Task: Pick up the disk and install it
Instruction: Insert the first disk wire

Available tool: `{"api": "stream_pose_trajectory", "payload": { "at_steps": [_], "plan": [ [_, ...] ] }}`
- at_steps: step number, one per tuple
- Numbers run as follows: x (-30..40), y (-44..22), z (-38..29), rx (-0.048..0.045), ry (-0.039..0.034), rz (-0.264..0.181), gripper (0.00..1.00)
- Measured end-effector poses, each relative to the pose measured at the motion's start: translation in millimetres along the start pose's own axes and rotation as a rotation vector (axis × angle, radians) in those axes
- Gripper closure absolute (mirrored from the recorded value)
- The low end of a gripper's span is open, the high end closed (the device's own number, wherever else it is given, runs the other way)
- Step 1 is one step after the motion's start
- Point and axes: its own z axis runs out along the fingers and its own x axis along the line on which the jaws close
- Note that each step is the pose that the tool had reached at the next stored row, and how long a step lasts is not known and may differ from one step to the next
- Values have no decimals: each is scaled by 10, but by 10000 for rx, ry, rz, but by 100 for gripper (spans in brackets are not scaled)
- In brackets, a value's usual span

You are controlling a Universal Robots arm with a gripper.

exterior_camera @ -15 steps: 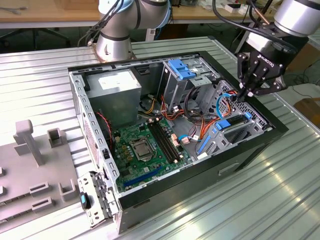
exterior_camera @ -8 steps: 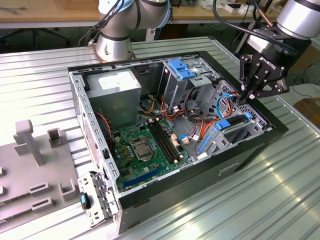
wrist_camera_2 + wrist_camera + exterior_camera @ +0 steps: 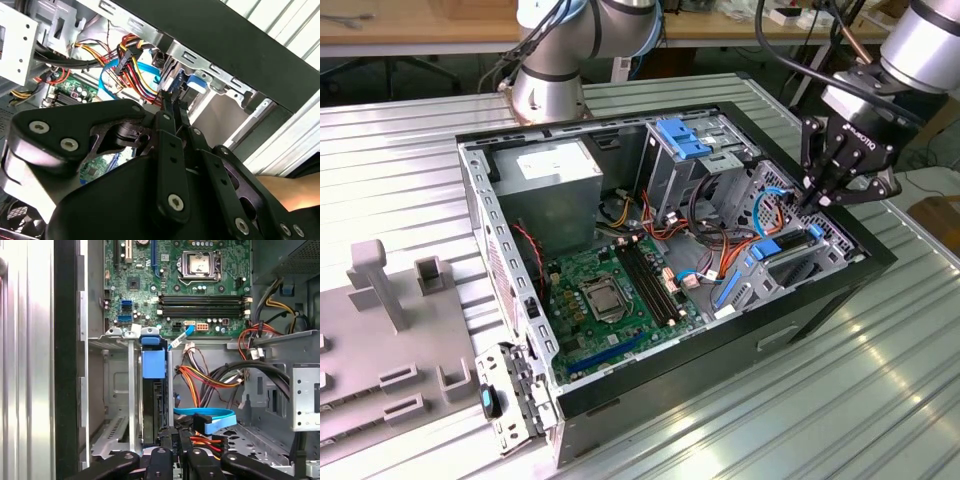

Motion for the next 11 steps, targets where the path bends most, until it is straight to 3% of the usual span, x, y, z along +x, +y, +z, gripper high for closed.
{"api": "stream_pose_trajectory", "payload": {
  "at_steps": [2,11],
  "plan": [
    [41,23,22,-6,-70,-231,82],
    [110,39,87,-7,-74,-251,82]
  ]
}}
